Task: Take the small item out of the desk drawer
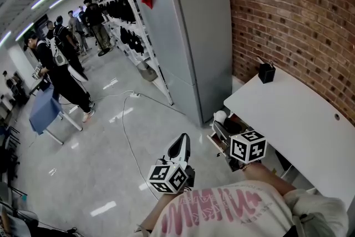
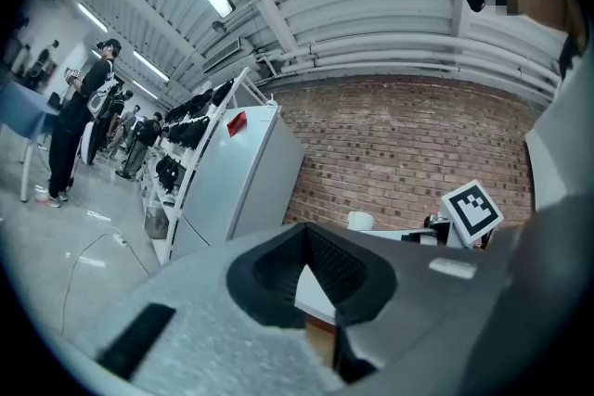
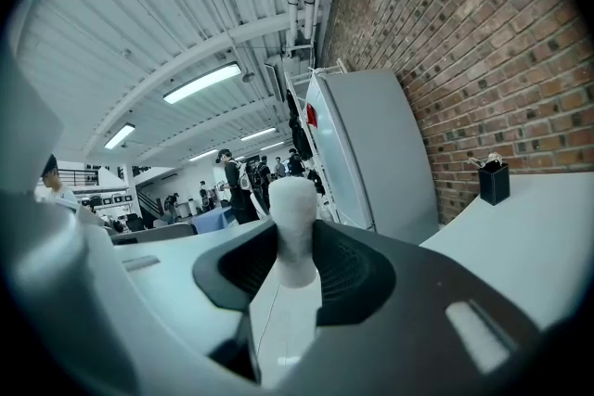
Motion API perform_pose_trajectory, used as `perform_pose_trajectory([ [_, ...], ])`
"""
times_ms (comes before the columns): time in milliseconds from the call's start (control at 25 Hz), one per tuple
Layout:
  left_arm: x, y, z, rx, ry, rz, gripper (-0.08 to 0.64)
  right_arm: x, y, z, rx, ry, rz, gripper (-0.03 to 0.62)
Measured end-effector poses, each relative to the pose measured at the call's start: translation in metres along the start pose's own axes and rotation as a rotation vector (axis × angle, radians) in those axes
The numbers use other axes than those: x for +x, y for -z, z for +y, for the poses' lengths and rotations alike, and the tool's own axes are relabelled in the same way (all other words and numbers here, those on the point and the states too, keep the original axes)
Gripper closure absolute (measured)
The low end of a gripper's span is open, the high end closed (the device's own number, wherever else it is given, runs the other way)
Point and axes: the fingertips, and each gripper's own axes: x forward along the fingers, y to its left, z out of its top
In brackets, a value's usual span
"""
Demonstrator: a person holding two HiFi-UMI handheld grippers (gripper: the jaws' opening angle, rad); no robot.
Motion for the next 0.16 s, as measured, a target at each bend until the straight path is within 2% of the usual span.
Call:
perform_pose_trajectory([
  [160, 0.0002, -0.0013, 0.0012, -0.003, -0.001, 0.002, 0.555, 0.0004, 0.0006, -0.0012, 0.000, 0.008, 0.007, 0.457],
])
